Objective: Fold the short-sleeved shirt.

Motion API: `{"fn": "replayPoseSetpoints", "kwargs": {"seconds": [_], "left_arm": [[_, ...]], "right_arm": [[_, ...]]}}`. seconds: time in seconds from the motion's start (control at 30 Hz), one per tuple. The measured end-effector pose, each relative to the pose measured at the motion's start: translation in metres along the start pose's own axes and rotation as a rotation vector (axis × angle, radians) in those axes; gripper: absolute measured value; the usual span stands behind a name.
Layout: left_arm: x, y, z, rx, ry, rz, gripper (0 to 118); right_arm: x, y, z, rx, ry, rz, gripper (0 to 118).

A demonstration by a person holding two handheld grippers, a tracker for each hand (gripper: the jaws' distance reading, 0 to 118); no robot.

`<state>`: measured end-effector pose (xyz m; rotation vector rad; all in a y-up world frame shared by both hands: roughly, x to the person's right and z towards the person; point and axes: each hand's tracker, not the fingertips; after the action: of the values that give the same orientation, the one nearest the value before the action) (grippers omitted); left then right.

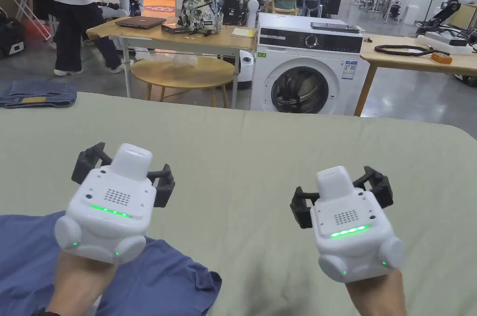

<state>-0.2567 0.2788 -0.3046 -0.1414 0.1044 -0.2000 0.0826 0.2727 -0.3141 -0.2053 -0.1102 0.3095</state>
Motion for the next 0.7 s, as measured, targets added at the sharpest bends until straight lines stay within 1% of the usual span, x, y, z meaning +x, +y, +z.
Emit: {"fn": "replayPoseSetpoints", "kwargs": {"seconds": [0.03,0.1,0.13,0.2,0.23,0.3,0.5,0.6,0.7], "left_arm": [[-0.005,-0.001,0.001,0.014,-0.005,0.111,108],[-0.009,-0.002,0.004,0.041,-0.015,0.248,108],[-0.011,-0.002,0.005,0.051,-0.01,0.281,108],[-0.01,-0.001,0.008,0.065,-0.008,0.295,107],[-0.01,-0.001,0.009,0.067,-0.014,0.281,108],[-0.01,-0.001,0.01,0.075,-0.016,0.266,108],[-0.005,0.002,0.016,0.101,-0.025,0.21,108],[-0.003,0.003,0.018,0.118,-0.015,0.195,108],[-0.002,0.007,0.018,0.116,-0.02,0.174,108]], "right_arm": [[0.005,-0.001,0.0,-0.014,0.018,-0.108,118],[0.011,-0.004,0.0,-0.025,0.015,-0.262,118],[0.012,-0.006,0.001,-0.021,0.022,-0.308,118],[0.015,-0.009,0.003,0.003,0.008,-0.357,118],[0.016,-0.011,0.005,0.012,-0.007,-0.355,118],[0.014,-0.01,0.009,0.021,-0.003,-0.349,118],[0.006,-0.006,0.018,0.065,-0.012,-0.268,118],[0.001,-0.007,0.02,0.073,-0.015,-0.263,118],[-0.001,-0.007,0.02,0.072,-0.015,-0.274,118]]}}
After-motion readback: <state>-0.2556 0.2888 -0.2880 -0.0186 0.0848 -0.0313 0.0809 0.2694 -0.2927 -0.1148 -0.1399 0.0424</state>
